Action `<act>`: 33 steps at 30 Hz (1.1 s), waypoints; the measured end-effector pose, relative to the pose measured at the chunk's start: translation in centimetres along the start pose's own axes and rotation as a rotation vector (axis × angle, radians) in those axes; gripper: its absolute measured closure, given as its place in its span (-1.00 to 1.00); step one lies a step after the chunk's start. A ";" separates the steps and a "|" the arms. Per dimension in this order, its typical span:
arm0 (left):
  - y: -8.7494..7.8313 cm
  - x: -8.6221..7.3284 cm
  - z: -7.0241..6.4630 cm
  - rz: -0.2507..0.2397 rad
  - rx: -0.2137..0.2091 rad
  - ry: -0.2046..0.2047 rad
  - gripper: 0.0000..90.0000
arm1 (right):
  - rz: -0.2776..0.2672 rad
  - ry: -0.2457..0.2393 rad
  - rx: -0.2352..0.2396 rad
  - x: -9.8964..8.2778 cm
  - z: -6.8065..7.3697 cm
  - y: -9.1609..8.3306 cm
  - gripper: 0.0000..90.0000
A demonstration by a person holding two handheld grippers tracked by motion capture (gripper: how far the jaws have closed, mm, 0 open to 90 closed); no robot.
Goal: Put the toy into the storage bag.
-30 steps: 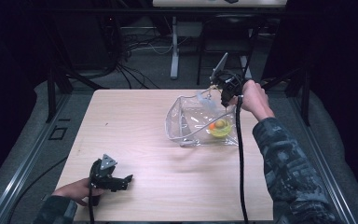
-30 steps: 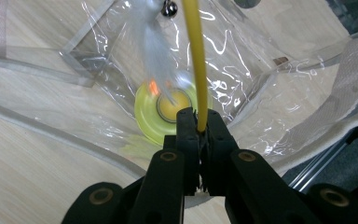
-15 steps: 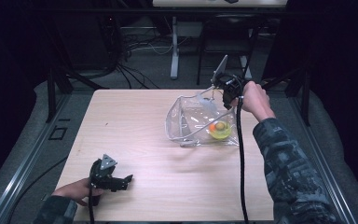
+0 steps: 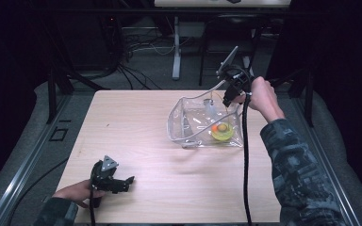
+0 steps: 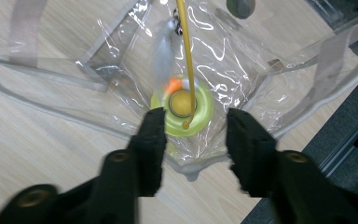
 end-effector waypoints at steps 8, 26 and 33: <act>0.0 0.0 0.0 0.000 0.000 0.000 -1.00 | -0.065 0.010 0.026 -1.1 0.0 -2.7 -0.44; 0.0 0.0 0.0 0.000 0.000 0.001 -1.00 | -0.155 0.046 0.022 -6.1 -2.3 -4.1 -0.92; 0.0 0.0 0.0 0.000 0.000 0.001 -1.00 | -0.169 0.062 0.028 -8.9 -3.1 -2.8 -0.93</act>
Point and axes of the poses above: each handheld gripper's, and its own axes: y roughly forward along the jaws, x roughly out of its top, z roughly to its left, the point moved 1 cm from there along y, roughly forward along the jaws, and after that the axes turned 14 degrees about y, right-handed, at the moved point
